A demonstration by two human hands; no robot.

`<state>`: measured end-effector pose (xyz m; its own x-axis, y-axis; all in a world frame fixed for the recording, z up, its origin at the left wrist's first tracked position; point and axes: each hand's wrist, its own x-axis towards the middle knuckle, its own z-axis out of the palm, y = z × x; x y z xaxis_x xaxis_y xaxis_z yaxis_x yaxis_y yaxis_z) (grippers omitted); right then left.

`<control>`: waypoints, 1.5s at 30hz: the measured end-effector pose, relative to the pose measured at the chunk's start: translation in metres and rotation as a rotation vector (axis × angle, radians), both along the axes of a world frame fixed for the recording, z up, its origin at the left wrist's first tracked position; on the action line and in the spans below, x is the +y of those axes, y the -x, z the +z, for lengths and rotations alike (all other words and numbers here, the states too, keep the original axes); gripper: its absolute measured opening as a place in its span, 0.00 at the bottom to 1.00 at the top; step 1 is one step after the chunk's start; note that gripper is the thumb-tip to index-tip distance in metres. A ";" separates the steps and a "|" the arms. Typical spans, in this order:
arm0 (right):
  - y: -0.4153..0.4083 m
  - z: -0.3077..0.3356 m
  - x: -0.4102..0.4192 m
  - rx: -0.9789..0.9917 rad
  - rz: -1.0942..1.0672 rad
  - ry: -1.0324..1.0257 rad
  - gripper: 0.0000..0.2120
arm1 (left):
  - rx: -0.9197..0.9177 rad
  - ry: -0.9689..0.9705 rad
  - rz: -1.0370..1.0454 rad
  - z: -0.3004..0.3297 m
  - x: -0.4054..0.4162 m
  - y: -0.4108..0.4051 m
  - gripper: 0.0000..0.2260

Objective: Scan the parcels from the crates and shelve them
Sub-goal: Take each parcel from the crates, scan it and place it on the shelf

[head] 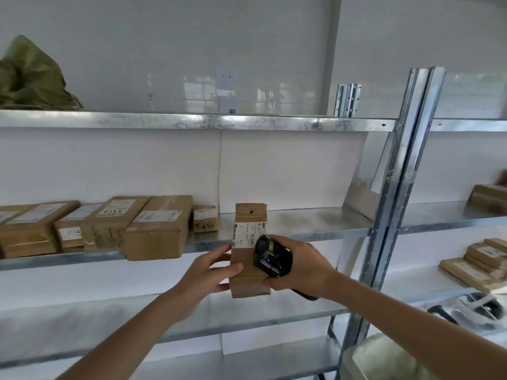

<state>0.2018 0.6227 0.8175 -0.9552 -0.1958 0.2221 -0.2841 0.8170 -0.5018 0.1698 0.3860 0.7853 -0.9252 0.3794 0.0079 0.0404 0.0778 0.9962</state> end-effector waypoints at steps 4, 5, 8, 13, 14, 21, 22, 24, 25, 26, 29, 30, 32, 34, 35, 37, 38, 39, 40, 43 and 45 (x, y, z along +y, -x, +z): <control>0.046 -0.011 0.002 -0.030 0.052 0.026 0.42 | 0.018 0.010 -0.044 -0.006 -0.003 0.032 0.24; 0.058 -0.015 0.002 -0.039 0.063 0.037 0.42 | 0.019 0.019 -0.048 -0.008 -0.003 0.041 0.24; 0.097 -0.027 0.002 -0.063 0.082 0.073 0.42 | 0.022 0.062 -0.039 -0.014 -0.006 0.073 0.25; 0.152 -0.044 -0.001 -0.074 0.093 0.094 0.41 | 0.082 0.099 0.021 -0.025 -0.007 0.119 0.25; 0.162 -0.047 -0.002 -0.075 0.089 0.092 0.41 | 0.099 0.098 0.035 -0.027 -0.006 0.126 0.23; 0.213 -0.061 -0.005 -0.077 0.089 0.082 0.40 | 0.139 0.111 0.173 -0.042 -0.008 0.168 0.21; 0.220 -0.062 -0.005 -0.073 0.087 0.089 0.41 | 0.148 0.118 0.178 -0.042 -0.008 0.174 0.21; 0.233 -0.060 -0.005 -0.078 0.097 0.096 0.40 | 0.154 0.121 0.172 -0.042 -0.009 0.181 0.20; 0.239 -0.058 -0.005 -0.083 0.104 0.096 0.40 | 0.149 0.116 0.176 -0.041 -0.009 0.185 0.20; 0.246 -0.057 -0.006 -0.085 0.111 0.096 0.39 | 0.142 0.108 0.188 -0.040 -0.009 0.189 0.19; 0.263 -0.052 -0.008 -0.105 0.128 0.109 0.37 | 0.120 0.075 0.237 -0.036 -0.010 0.201 0.16; 0.269 -0.051 -0.008 -0.113 0.132 0.108 0.36 | 0.115 0.068 0.248 -0.034 -0.010 0.204 0.15; 0.278 -0.050 -0.008 -0.120 0.144 0.089 0.34 | 0.111 0.068 0.268 -0.034 -0.009 0.210 0.14; 0.287 -0.050 -0.008 -0.118 0.155 0.079 0.34 | 0.117 0.076 0.287 -0.034 -0.008 0.214 0.13; 0.289 -0.051 -0.009 -0.117 0.160 0.075 0.34 | 0.119 0.082 0.297 -0.035 -0.007 0.217 0.13; 0.294 -0.050 -0.008 -0.118 0.170 0.069 0.35 | 0.116 0.095 0.317 -0.036 -0.007 0.221 0.13; 0.296 -0.050 -0.008 -0.123 0.173 0.068 0.35 | 0.114 0.101 0.325 -0.036 -0.007 0.223 0.13; 0.298 -0.050 -0.008 -0.126 0.175 0.066 0.35 | 0.113 0.110 0.332 -0.037 -0.007 0.225 0.14; 0.299 -0.049 -0.007 -0.128 0.178 0.062 0.35 | 0.105 0.115 0.338 -0.037 -0.007 0.227 0.16; 0.301 -0.046 -0.008 -0.138 0.173 0.054 0.35 | 0.093 0.158 0.337 -0.035 -0.008 0.227 0.15; 0.299 -0.045 -0.006 -0.141 0.168 0.041 0.36 | 0.104 0.189 0.346 -0.034 -0.007 0.226 0.15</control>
